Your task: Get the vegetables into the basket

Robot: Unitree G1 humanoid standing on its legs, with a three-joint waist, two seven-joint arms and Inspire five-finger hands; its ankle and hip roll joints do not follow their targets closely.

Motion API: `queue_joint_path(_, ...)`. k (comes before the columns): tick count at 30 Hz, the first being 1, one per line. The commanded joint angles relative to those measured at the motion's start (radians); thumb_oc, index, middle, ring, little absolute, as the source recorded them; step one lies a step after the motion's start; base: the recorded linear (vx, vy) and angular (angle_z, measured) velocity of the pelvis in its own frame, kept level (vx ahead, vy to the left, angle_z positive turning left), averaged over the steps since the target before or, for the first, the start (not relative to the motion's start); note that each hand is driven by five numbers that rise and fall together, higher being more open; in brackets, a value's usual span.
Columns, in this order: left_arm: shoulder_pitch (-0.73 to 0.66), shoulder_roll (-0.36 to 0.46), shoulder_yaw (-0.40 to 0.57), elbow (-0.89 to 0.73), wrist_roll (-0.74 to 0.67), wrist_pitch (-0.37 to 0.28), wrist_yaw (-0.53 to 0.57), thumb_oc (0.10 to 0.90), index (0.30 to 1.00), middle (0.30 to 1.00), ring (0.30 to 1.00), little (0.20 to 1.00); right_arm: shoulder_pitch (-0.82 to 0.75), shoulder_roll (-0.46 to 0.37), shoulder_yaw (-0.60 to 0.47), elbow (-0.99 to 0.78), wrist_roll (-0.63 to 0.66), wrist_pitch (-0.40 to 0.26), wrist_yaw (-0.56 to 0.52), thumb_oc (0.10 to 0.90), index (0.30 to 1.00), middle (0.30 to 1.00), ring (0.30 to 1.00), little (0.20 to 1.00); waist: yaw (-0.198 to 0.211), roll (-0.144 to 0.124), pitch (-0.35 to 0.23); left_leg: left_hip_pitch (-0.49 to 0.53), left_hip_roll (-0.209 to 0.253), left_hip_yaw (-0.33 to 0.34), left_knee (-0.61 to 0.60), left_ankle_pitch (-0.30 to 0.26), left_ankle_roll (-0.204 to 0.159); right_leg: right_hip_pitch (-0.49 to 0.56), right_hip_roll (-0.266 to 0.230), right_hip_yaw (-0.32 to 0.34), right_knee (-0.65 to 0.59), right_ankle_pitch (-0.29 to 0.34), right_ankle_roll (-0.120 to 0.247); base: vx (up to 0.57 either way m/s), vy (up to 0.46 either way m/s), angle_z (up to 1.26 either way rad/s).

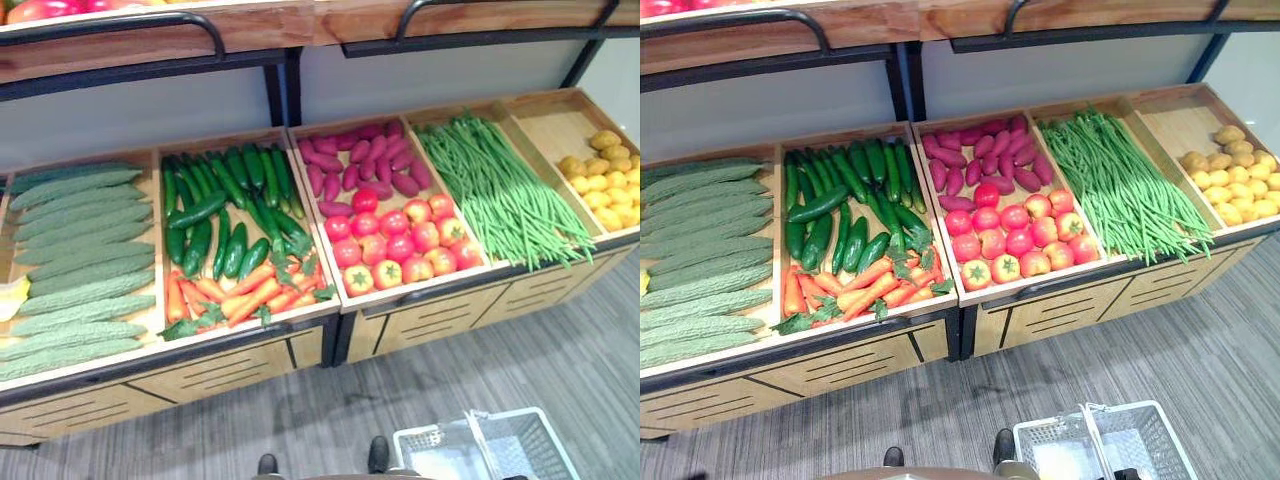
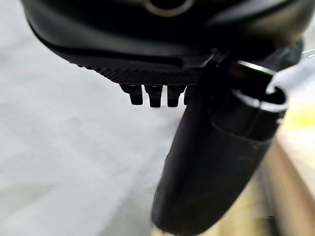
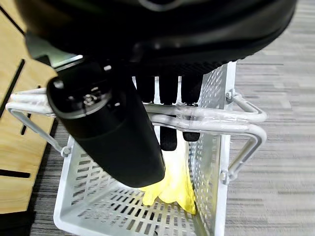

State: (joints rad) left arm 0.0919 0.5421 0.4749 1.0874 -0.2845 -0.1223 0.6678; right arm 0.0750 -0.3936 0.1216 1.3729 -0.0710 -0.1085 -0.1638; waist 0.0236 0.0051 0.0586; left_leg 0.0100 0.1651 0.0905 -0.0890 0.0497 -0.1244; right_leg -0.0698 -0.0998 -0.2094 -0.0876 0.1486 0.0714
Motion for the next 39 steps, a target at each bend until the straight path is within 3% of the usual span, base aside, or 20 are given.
queue_joint_path(1,0.036,0.203,0.025,-0.255,0.26,-0.061,0.167,0.9,1.0,1.0,1.0,1.0,-0.039,-0.02,-0.029,0.01,-0.019,-0.043,-0.052,0.4,0.3,0.3,0.3,0.3,-0.004,-0.059,0.015,-0.017,0.006,-0.019,0.002,0.042,-0.03,0.069,-0.11,0.004,0.005,-0.021,0.132,0.01,0.004,0.18)
queue_joint_path(4,0.027,0.253,0.029,-0.498,0.436,-0.025,0.198,0.9,1.0,1.0,1.0,1.0,-0.035,-0.014,-0.043,0.007,-0.022,-0.043,-0.051,0.4,0.3,0.3,0.3,0.3,-0.007,-0.063,0.007,-0.026,0.005,-0.027,0.002,0.042,-0.034,0.069,-0.114,-0.003,0.002,-0.021,0.136,0.01,-0.001,0.14)
queue_joint_path(10,-0.018,0.252,0.031,-0.667,0.567,0.023,0.204,0.9,1.0,1.0,1.0,1.0,-0.035,-0.015,-0.042,0.001,-0.028,-0.041,-0.05,0.4,0.3,0.3,0.3,0.3,-0.017,-0.069,0.0,-0.028,0.005,-0.017,0.002,0.035,-0.039,0.067,-0.116,-0.002,0.0,-0.02,0.139,0.0,0.001,0.01)
queue_joint_path(12,-0.038,0.303,-0.016,-0.771,0.705,0.037,0.147,0.9,1.0,1.0,1.0,1.0,-0.039,-0.032,-0.033,-0.011,-0.035,-0.04,-0.05,0.4,0.3,0.3,0.3,0.3,-0.033,-0.069,0.001,-0.025,0.005,-0.004,0.002,0.031,-0.041,0.064,-0.117,0.009,0.0,-0.018,0.14,0.0,0.02,-0.05)
queue_joint_path(16,-0.035,0.366,-0.09,-0.811,0.8,0.041,0.049,0.9,1.0,1.0,1.0,1.0,-0.044,-0.057,-0.028,-0.033,-0.043,-0.037,-0.047,0.4,0.3,0.3,0.3,0.3,-0.048,-0.065,0.004,-0.018,0.003,0.006,0.002,0.027,-0.037,0.059,-0.12,0.022,0.0,-0.014,0.141,-0.01,0.027,-0.06)
queue_joint_path(17,-0.019,0.375,-0.117,-0.812,0.822,0.013,0.025,0.9,1.0,1.0,1.0,1.0,-0.045,-0.06,-0.032,-0.04,-0.041,-0.039,-0.045,0.4,0.3,0.3,0.3,0.3,-0.049,-0.064,0.009,-0.018,0.003,0.007,0.002,0.027,-0.036,0.057,-0.12,0.024,0.0,-0.014,0.141,-0.01,0.02,-0.06)
queue_joint_path(21,-0.027,0.422,-0.191,-0.816,0.812,-0.021,-0.079,0.9,1.0,1.0,1.0,1.0,-0.05,-0.069,-0.02,-0.079,-0.045,-0.04,-0.027,0.4,0.3,0.3,0.3,0.3,-0.06,-0.061,0.016,-0.008,0.002,0.021,0.002,0.023,-0.03,0.051,-0.12,0.047,0.001,-0.009,0.141,0.0,0.024,-0.12)
queue_joint_path(24,-0.049,0.446,-0.232,-0.788,0.801,-0.04,-0.099,0.9,1.0,1.0,1.0,1.0,-0.058,-0.075,-0.012,-0.083,-0.05,-0.042,-0.02,0.4,0.3,0.3,0.3,0.3,-0.064,-0.058,0.018,-0.003,0.001,0.029,0.002,0.021,-0.028,0.048,-0.12,0.058,0.0,-0.008,0.141,0.01,0.025,-0.16)
queue_joint_path(31,-0.099,0.518,-0.322,-0.804,0.687,-0.122,-0.244,0.9,1.0,1.0,1.0,1.0,-0.062,-0.088,-0.003,-0.115,-0.05,-0.048,0.004,0.4,0.3,0.3,0.3,0.3,-0.081,-0.052,0.022,0.013,0.001,0.047,0.002,0.019,-0.025,0.041,-0.121,0.084,0.0,-0.005,0.142,0.01,0.018,-0.11)
queue_joint_path(34,-0.111,0.52,-0.329,-0.801,0.673,-0.122,-0.248,0.9,1.0,1.0,1.0,1.0,-0.06,-0.085,-0.001,-0.112,-0.053,-0.047,0.004,0.4,0.3,0.3,0.3,0.3,-0.081,-0.052,0.022,0.014,0.001,0.049,0.002,0.018,-0.025,0.041,-0.12,0.086,0.0,-0.006,0.142,0.01,0.007,-0.05)
queue_joint_path(38,-0.142,0.485,-0.332,-0.83,0.54,-0.133,-0.329,0.9,1.0,1.0,1.0,1.0,-0.059,-0.086,-0.008,-0.099,-0.059,-0.034,0.013,0.4,0.3,0.3,0.3,0.3,-0.083,-0.049,0.023,0.017,0.0,0.048,0.002,0.018,-0.023,0.043,-0.12,0.088,0.0,-0.008,0.141,0.0,0.0,0.0)
queue_joint_path(39,-0.151,0.468,-0.33,-0.848,0.449,-0.131,-0.37,0.9,1.0,1.0,1.0,1.0,-0.056,-0.085,-0.008,-0.105,-0.056,-0.029,0.022,0.4,0.3,0.3,0.3,0.3,-0.087,-0.047,0.022,0.019,0.0,0.05,0.002,0.018,-0.022,0.044,-0.12,0.091,0.0,-0.008,0.14,0.0,0.0,0.0)
